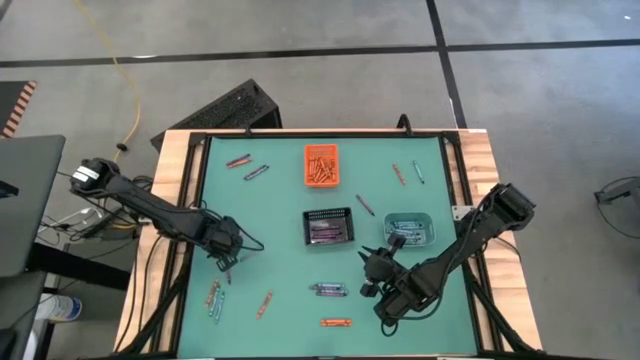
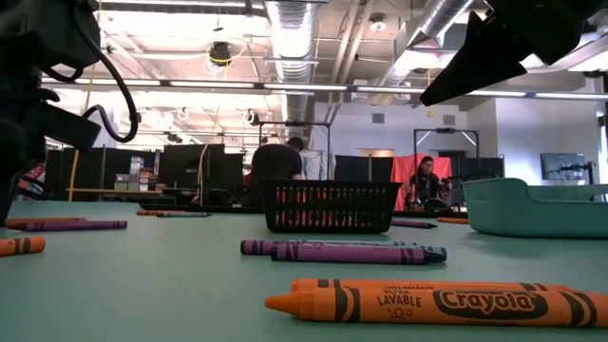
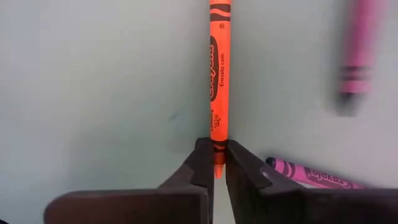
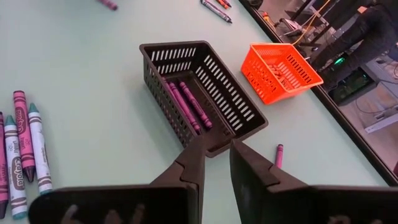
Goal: Sort crayons
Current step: Put the orange crayon into the orange bin
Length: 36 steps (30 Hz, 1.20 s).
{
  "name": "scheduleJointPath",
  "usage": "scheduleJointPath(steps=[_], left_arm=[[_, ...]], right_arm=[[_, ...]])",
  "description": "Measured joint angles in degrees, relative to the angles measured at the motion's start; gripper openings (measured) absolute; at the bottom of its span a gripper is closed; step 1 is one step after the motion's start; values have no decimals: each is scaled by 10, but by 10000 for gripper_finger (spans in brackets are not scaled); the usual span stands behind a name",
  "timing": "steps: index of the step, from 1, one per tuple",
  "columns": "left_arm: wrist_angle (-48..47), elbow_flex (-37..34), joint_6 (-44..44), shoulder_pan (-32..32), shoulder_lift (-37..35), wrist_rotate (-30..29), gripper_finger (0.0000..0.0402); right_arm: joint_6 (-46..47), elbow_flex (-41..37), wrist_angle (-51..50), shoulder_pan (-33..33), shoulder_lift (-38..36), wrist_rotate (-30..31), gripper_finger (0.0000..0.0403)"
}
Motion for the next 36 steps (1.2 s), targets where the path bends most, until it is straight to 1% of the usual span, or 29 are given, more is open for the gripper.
scheduleJointPath(steps=[5,8,10,13,17,20,22,25,28,31,34,36], left_arm=[[-15,11,-24,0,1,-10,17],[-24,31,-17,1,1,-46,15],[-15,52,-8,1,1,-58,15],[-17,82,15,0,0,-71,14],[-8,129,48,1,0,-96,14],[5,162,73,0,0,-111,14],[22,181,92,0,0,-120,14],[51,198,126,7,0,-127,14],[90,211,161,32,1,-135,14],[146,213,210,72,11,-134,14],[203,214,254,124,33,-132,13],[245,214,268,170,59,-121,13]], right_arm=[[0,0,0,0,0,0,77],[0,0,3,0,0,-6,77],[-8,0,18,0,0,-29,77],[-60,0,67,5,0,-66,77],[-158,0,148,22,0,-88,77],[-215,0,189,37,0,-98,77],[-237,0,203,46,0,-100,77],[-245,0,205,56,0,-100,77],[-246,0,203,59,0,-100,77],[-246,0,202,58,0,-100,77],[-246,0,200,53,0,-100,77],[-246,0,198,49,0,-100,77]])
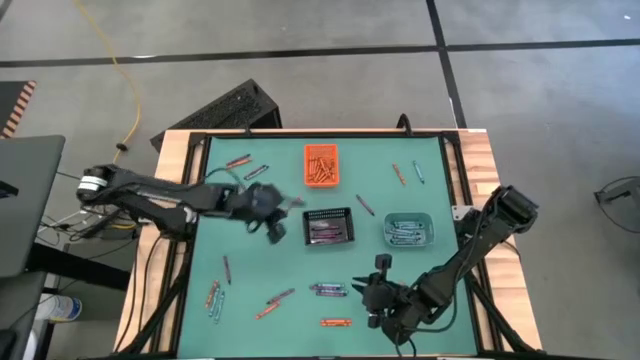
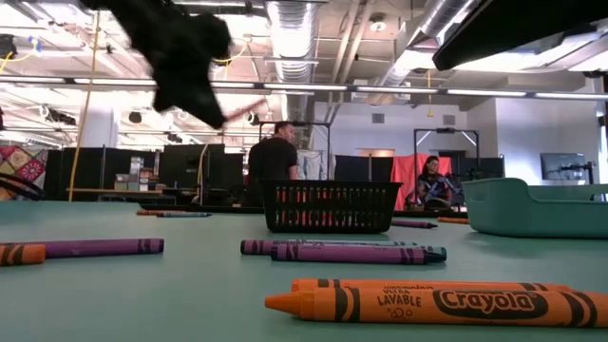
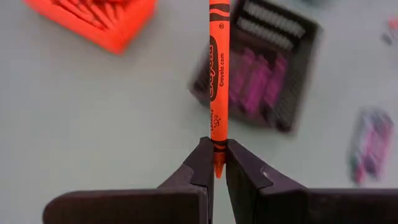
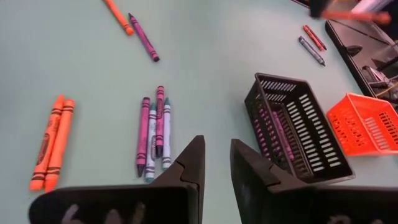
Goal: Sort crayons
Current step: Put the orange crayon into the orange bin, then put the violet crayon into the black bin
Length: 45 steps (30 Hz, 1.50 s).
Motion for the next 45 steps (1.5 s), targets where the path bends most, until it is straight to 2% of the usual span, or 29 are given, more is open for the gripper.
scheduleJointPath(steps=[7,13,18,22,29,33,36,39,42,45], left_arm=[[211,18,-96,171,132,167,13],[228,109,-153,266,236,212,13],[229,167,-197,284,294,222,18],[205,191,-198,284,317,212,42],[199,192,-178,283,312,185,101],[186,192,-135,288,298,213,127],[135,192,-76,292,263,230,137],[59,191,-11,283,205,180,139],[10,165,44,245,132,73,139],[11,111,70,185,55,-17,139]], right_arm=[[0,0,-22,-12,0,0,77],[2,0,-50,-11,0,0,77],[2,0,-68,-11,0,0,77],[2,0,-74,-12,0,1,77],[2,0,-75,-15,0,1,77],[3,0,-73,-15,0,1,77],[3,0,-72,-15,0,2,77],[3,0,-71,-15,0,4,77],[3,0,-71,-15,0,5,77],[3,0,-70,-15,0,5,77]])
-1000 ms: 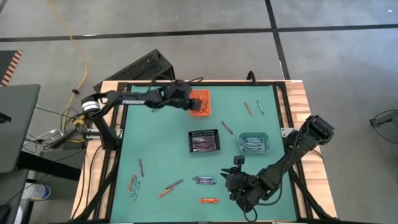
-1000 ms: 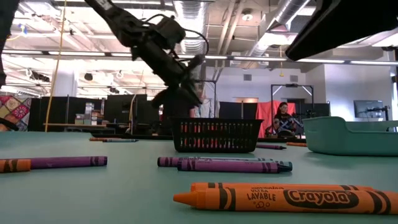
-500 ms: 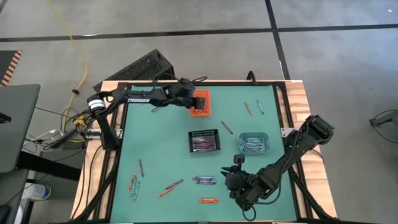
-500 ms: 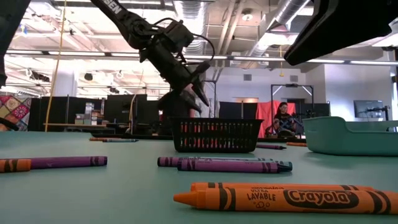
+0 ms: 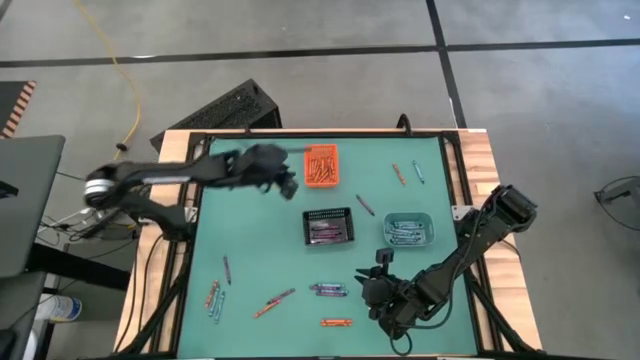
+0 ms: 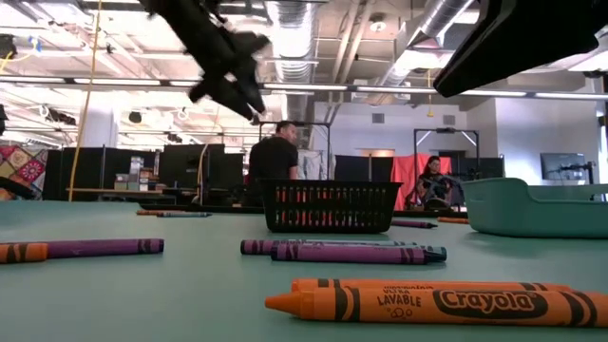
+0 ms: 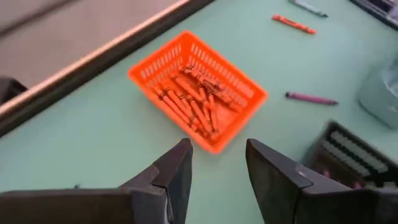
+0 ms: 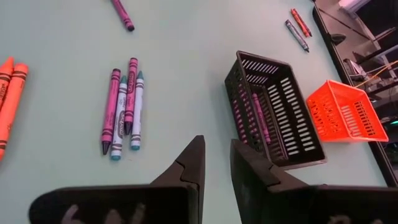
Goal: Sort crayons
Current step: Put the violet crayon into the black bin
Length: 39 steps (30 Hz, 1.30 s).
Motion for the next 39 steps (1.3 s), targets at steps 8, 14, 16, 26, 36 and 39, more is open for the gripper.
scheduleJointPath(steps=[8,14,16,26,36,39], left_arm=[[186,-242,79,-173,-215,-81,139],[429,-434,142,-250,-322,-84,139],[487,-473,161,-260,-346,-86,139],[519,-571,187,-279,-392,-82,139],[494,-575,224,-283,-393,-77,139],[470,-575,227,-283,-393,-77,139]], right_arm=[[-1,0,24,-19,0,22,77],[-3,28,22,-88,-4,14,77],[-15,50,23,-128,-9,-22,77],[-46,158,-138,-363,-46,-241,75],[-33,101,-223,-596,-82,-365,75],[-12,64,-178,-653,-100,-386,75]])
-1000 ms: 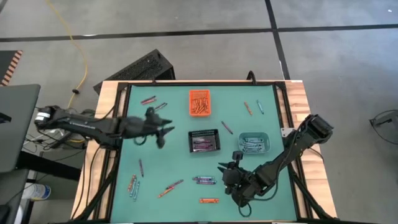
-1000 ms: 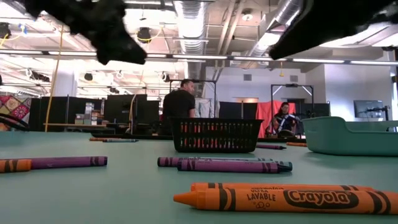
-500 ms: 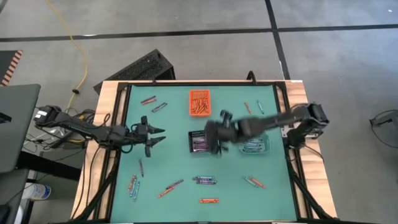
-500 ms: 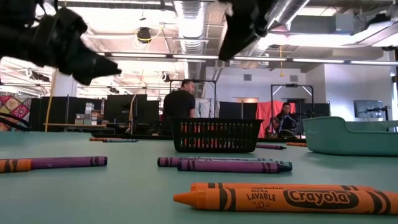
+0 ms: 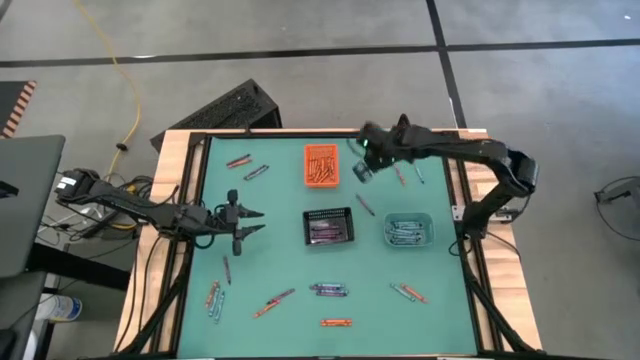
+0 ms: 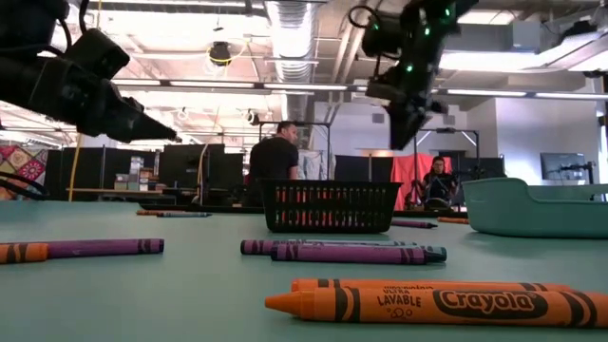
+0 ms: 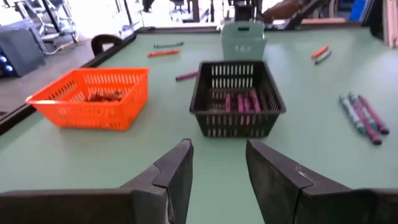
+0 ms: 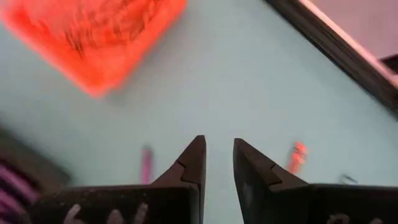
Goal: Sort crayons
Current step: Put the violet crayon into the black bin
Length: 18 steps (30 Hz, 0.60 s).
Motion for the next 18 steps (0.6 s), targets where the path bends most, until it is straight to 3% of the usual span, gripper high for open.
scheduleJointPath(steps=[4,8,13,18], left_arm=[[-11,0,7,0,0,-6,139],[21,0,29,0,0,-10,139],[54,1,58,0,0,-20,139],[33,1,69,0,0,-133,139]], right_arm=[[-8,-12,220,-32,12,-125,75],[-68,20,426,-1,61,-160,72],[-126,130,453,17,182,-212,58],[-166,259,438,22,320,-281,50]])
